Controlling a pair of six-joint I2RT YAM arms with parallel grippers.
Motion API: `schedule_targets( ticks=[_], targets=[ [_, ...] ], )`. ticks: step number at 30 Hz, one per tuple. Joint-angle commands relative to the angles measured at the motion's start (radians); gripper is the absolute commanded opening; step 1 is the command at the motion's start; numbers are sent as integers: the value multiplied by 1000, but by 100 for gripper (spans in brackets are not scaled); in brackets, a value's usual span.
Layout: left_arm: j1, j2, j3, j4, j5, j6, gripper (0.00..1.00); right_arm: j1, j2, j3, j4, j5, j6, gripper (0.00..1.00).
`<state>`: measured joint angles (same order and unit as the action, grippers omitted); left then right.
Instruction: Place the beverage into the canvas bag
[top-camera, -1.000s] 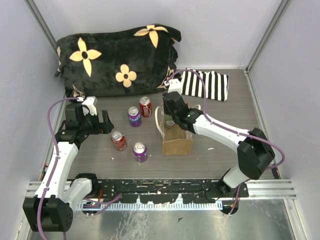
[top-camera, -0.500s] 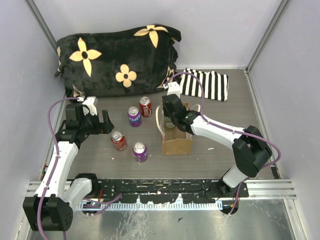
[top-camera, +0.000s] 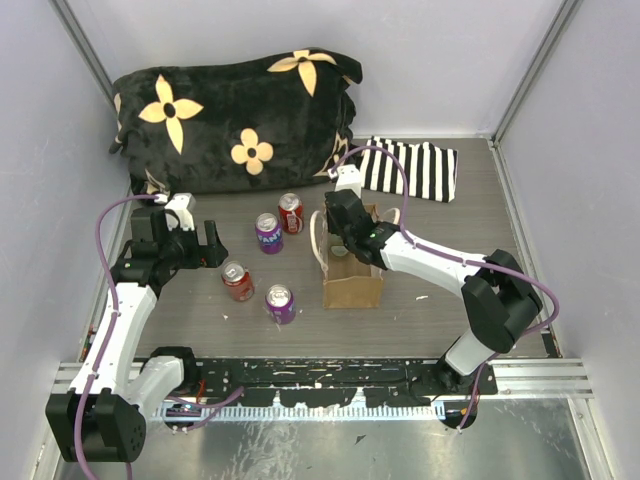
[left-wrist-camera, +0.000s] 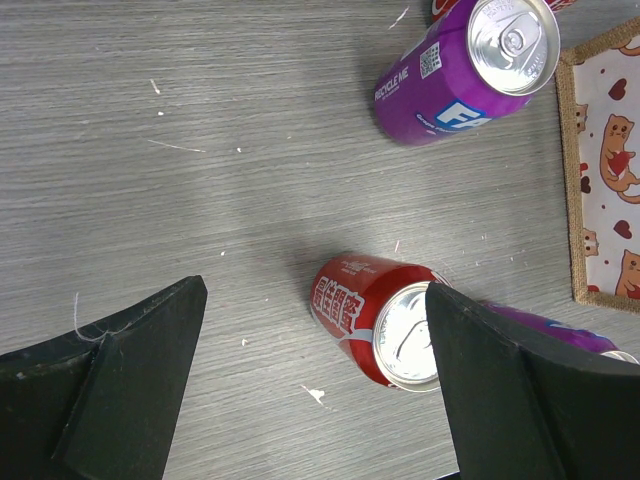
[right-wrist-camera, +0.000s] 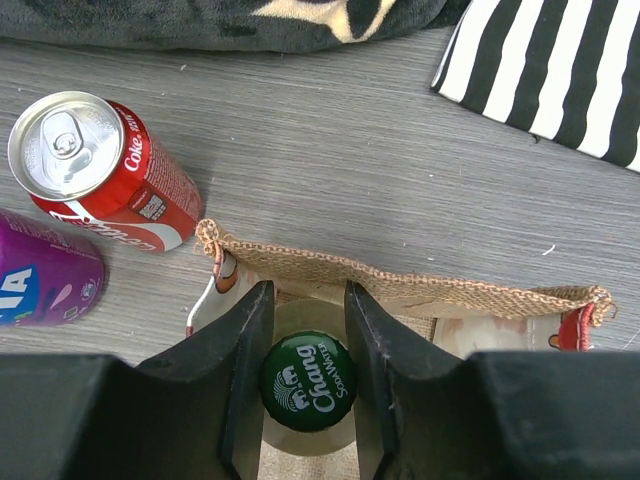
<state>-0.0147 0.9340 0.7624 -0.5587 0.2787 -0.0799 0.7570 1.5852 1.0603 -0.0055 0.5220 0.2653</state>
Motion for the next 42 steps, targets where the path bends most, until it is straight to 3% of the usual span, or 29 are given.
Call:
schedule_targets(
  ticks=[1,5,10,23,28,32,42],
  targets=[
    [3,-7,0,29,17,-2,98,-2,-35,16,142,25,13,22],
    [4,-9,3,27,26,-4,98,-2,-61,10,138,31,15,57],
    [2,-11,19,16,41,-7,98,-1,-87,18,126,33,17,72],
    [-6,-9,47,3,57,-9,98,-2,-120,100,93,74,3,76],
    [-7,-14,35,5,59,-9,98,-3,-104,211,75,41,-43,76],
    [-7,-18,34,8,59,-11,98,-3,2,402,-16,-70,-78,73],
    [-7,-28,35,-1,58,-7,98,-3,484,1076,-496,-257,-34,72]
  ],
)
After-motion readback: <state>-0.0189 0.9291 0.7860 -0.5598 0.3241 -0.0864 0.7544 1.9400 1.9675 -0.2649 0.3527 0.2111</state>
